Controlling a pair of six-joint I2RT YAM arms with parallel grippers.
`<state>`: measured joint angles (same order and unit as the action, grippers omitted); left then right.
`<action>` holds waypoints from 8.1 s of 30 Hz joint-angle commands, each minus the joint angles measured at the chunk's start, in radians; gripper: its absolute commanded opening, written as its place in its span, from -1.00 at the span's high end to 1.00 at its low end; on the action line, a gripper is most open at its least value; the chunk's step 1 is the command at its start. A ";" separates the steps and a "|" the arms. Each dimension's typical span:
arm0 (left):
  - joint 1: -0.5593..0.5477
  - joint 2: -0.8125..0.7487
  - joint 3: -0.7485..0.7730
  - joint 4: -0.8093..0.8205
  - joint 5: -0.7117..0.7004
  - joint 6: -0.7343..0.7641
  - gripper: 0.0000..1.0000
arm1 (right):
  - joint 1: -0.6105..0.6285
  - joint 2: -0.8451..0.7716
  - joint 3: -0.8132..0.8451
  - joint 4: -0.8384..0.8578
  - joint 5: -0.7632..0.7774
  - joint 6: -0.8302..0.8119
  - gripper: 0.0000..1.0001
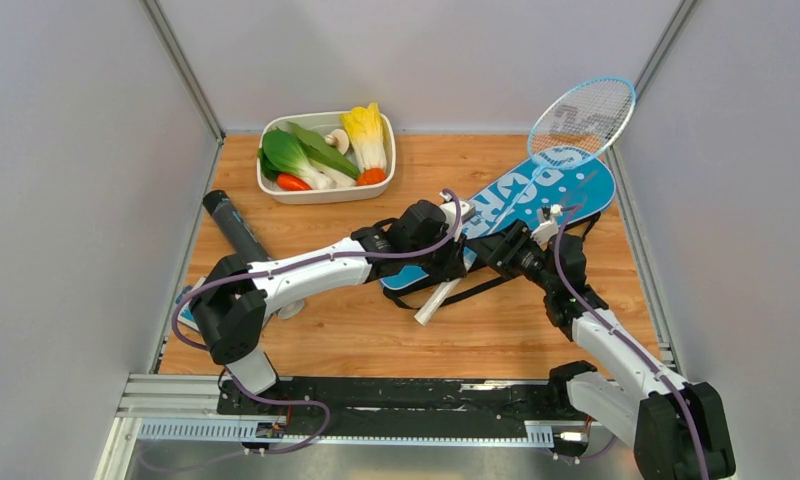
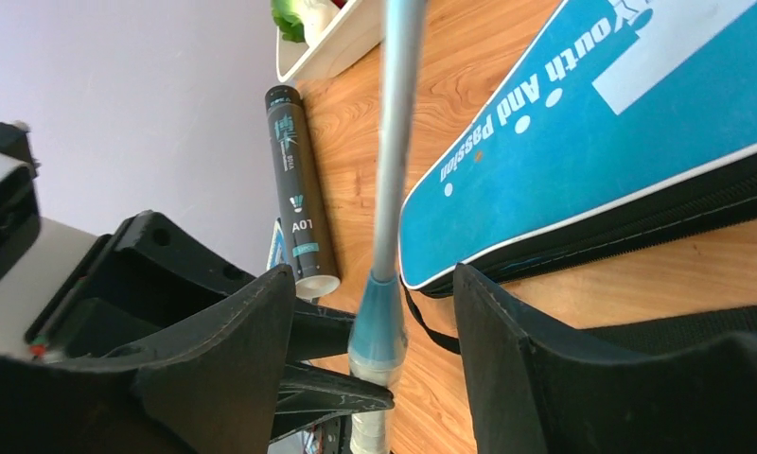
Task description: Pack up the badminton gear
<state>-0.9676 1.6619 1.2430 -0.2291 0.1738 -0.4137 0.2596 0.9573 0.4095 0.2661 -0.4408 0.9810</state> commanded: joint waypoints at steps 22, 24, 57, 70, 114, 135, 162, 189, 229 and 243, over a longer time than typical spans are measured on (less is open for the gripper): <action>-0.014 -0.110 0.075 -0.133 0.020 0.297 -0.45 | -0.063 -0.126 -0.028 -0.054 0.055 0.001 1.00; -0.014 -0.108 0.082 -0.176 -0.007 0.338 -0.45 | -0.081 -0.150 -0.030 -0.089 0.036 -0.007 1.00; 0.000 0.275 0.082 -0.016 -0.367 0.643 0.26 | -0.211 -0.479 -0.128 -0.455 -0.026 -0.088 1.00; 0.230 0.351 0.411 -0.091 0.029 -0.010 1.00 | -0.212 -0.548 -0.086 -0.686 -0.067 -0.026 1.00; 0.243 0.304 0.264 0.236 0.148 -0.208 1.00 | -0.213 -0.844 -0.169 -0.692 -0.233 0.275 1.00; 0.209 0.176 0.081 0.334 0.354 -0.008 1.00 | -0.213 -0.434 -0.178 -0.367 -0.437 0.013 1.00; 0.201 0.093 -0.093 0.370 0.521 0.116 1.00 | -0.348 0.145 0.056 -0.138 -0.387 -0.250 1.00; 0.193 0.095 -0.082 0.384 0.389 0.023 1.00 | -0.249 -0.036 -0.068 -0.267 -0.242 -0.034 1.00; 0.187 0.172 -0.031 0.554 0.415 -0.087 1.00 | -0.249 -0.182 -0.187 -0.239 -0.685 -0.053 1.00; 0.187 0.146 -0.106 0.519 0.560 0.010 1.00 | -0.284 0.041 -0.095 -0.060 -0.565 -0.134 1.00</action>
<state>-0.7769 1.8385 1.1542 0.2287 0.6468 -0.4530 -0.0059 0.9360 0.2409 0.0128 -1.0485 0.9371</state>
